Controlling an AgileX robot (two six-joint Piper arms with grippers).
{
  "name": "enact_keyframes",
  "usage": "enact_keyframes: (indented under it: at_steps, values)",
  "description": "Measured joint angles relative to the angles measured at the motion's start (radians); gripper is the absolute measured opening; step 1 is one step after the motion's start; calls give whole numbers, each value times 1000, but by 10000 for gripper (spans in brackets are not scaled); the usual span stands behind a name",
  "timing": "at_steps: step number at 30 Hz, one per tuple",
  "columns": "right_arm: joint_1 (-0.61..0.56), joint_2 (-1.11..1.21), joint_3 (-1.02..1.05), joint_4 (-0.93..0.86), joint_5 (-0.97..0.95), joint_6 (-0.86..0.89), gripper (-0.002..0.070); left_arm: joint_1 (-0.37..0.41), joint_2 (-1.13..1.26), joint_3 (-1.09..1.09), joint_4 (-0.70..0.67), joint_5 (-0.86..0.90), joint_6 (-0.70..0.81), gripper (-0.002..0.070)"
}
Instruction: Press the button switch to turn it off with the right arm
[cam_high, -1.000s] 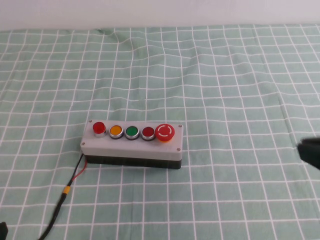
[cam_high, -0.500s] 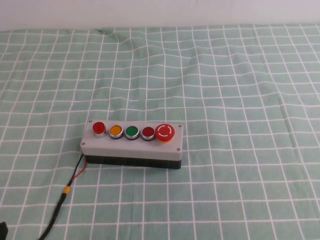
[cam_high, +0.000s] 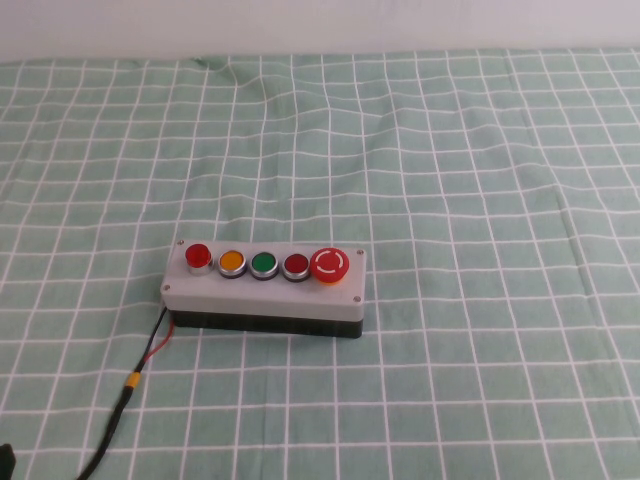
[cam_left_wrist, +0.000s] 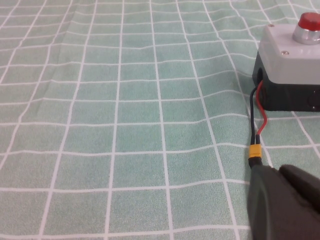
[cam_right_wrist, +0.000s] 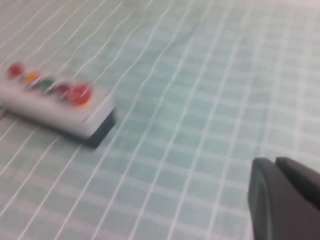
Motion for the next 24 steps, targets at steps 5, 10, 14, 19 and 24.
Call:
enact_keyframes:
  at_steps: [5,10,14,19,24]
  values:
    - [-174,-180,161,-36,-195,0,-16,0,0,0,0,0,0,-3]
    - [-264,-338,369,-38,-350,0,-16,0,0,0,0,0,0,-3]
    - [-290,-359,510,-35,-437,0,-16,0,0,0,0,0,0,-3]
    - [-298,-361,654,-33,-489,0,-16,0,0,0,0,0,0,-3]
    - [-300,-361,728,20,-491,0,-16,0,0,0,0,0,0,-3]
